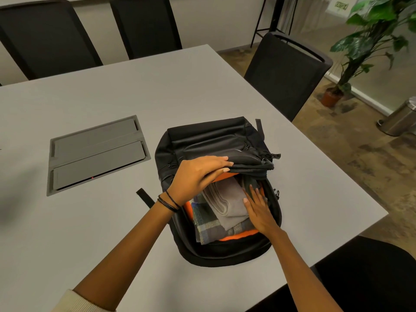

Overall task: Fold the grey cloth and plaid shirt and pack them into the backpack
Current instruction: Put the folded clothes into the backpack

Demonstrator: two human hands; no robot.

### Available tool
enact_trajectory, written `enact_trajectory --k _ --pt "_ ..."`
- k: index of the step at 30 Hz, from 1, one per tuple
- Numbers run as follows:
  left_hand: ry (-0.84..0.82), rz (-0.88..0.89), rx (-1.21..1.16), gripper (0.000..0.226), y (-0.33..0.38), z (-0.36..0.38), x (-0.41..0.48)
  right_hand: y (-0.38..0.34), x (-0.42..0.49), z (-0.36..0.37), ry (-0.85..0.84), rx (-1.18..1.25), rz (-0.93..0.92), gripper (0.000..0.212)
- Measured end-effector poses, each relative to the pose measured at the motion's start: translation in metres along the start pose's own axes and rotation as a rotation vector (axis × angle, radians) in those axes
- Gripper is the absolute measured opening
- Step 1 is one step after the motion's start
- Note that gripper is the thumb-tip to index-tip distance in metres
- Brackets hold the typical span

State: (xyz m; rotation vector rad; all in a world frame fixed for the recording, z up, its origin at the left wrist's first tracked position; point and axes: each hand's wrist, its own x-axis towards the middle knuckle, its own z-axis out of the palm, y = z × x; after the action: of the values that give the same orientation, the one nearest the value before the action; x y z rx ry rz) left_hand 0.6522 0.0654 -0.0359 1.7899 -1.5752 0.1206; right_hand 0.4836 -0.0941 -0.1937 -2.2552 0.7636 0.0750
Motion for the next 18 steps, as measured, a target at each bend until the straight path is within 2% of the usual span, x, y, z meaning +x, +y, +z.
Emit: enact_trajectory --k 3,7,10,11,13,16,18 --pt "-0.012 0.01 0.006 0.03 0.002 0.002 0.001 0.0 0.003 -0.009 -0.057 0.058 0.028 0.051" --pt "0.001 -0.016 0.007 0.031 0.002 0.003 0.002 0.002 -0.001 -0.004 -0.006 -0.03 -0.002 0.055" --pt "-0.008 -0.033 0.011 0.034 0.003 0.004 0.001 0.0 -0.009 -0.002 0.078 -0.003 -0.068 0.09" --pt "-0.012 -0.039 0.007 0.035 0.005 0.005 0.0 0.001 -0.012 -0.003 0.107 0.004 -0.094 0.094" --pt "-0.007 -0.064 -0.016 0.035 0.007 0.006 -0.001 0.0 -0.019 -0.007 0.177 0.015 -0.145 0.082" --pt "0.044 -0.114 -0.077 0.038 0.011 0.008 -0.002 0.002 -0.033 -0.012 0.287 0.023 -0.21 0.044" --pt "0.077 -0.157 -0.125 0.039 0.013 0.009 -0.003 0.008 -0.042 -0.013 0.351 0.027 -0.251 0.034"
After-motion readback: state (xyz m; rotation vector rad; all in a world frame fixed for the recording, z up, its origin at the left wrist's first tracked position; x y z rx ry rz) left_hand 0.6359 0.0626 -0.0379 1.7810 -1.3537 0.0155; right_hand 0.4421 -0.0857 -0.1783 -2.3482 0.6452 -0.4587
